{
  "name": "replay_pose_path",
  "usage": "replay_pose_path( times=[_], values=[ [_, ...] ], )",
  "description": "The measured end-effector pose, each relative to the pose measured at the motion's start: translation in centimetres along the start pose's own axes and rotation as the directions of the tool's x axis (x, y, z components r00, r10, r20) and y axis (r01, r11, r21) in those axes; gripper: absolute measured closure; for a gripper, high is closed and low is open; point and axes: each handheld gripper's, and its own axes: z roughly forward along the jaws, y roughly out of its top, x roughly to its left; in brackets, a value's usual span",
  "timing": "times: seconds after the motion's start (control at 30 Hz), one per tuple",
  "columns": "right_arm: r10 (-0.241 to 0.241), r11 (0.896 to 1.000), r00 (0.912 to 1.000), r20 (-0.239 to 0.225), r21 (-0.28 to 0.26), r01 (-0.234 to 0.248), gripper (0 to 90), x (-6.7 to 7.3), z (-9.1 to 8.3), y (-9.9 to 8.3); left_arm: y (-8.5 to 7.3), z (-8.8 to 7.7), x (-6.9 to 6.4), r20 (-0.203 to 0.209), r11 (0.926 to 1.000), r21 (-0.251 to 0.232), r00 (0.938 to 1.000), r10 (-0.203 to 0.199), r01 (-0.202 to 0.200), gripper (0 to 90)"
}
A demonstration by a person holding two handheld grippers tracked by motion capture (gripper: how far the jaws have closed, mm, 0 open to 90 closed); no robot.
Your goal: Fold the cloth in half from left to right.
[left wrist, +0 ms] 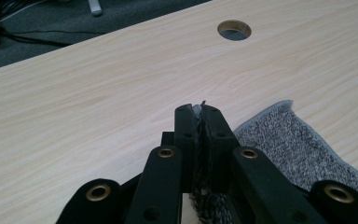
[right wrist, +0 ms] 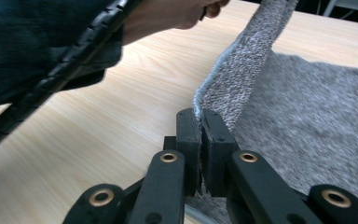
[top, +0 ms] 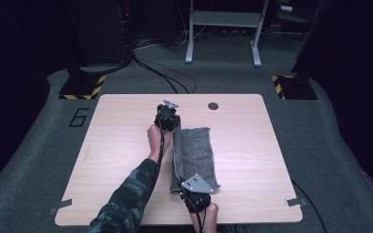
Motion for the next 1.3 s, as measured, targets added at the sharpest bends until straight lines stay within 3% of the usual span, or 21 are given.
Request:
replay_pose_path(
  times=[0.37, 0.6, 0.9, 1.17, 1.23, 1.3],
  values=[
    [0.016, 0.999, 0.9987, 0.048, 0.042, -0.018, 86.9, -2.1, -0.2, -1.2, -0.2, 1.8, -1.8, 0.027, 0.9998, -0.006, 0.9995, -0.019, 0.019, 85.4],
    [0.031, 0.999, 0.9968, 0.074, 0.034, -0.033, 86.9, -3.1, -0.7, -1.4, 0.3, 1.9, -2.7, 0.041, 0.9996, -0.024, 0.9991, -0.015, 0.016, 85.4],
    [0.052, 0.998, 0.9904, 0.128, 0.039, -0.058, 86.9, -4.7, -1.4, -2.0, 0.8, 2.6, -3.7, 0.058, 0.9982, -0.039, 0.9974, -0.043, 0.046, 85.3],
    [0.058, 0.994, 0.9869, 0.15, 0.079, -0.07, 86.7, -5.7, -1.6, -3.0, 1.1, 3.6, -4.9, 0.074, 0.9992, -0.028, 0.9969, -0.026, 0.028, 84.8],
    [0.059, 0.992, 0.9861, 0.155, 0.099, -0.075, 86.5, -5.8, -1.4, -3.3, 1.1, 3.8, -5.0, 0.087, 0.9995, -0.022, 0.996, -0.02, 0.022, 79.5],
    [0.054, 0.991, 0.9859, 0.158, 0.115, -0.073, 86.0, -6.0, -1.3, -3.7, 1.1, 3.9, -5.1, 0.098, 0.9995, -0.015, 0.9948, -0.025, 0.027, 65.0]
  ],
)
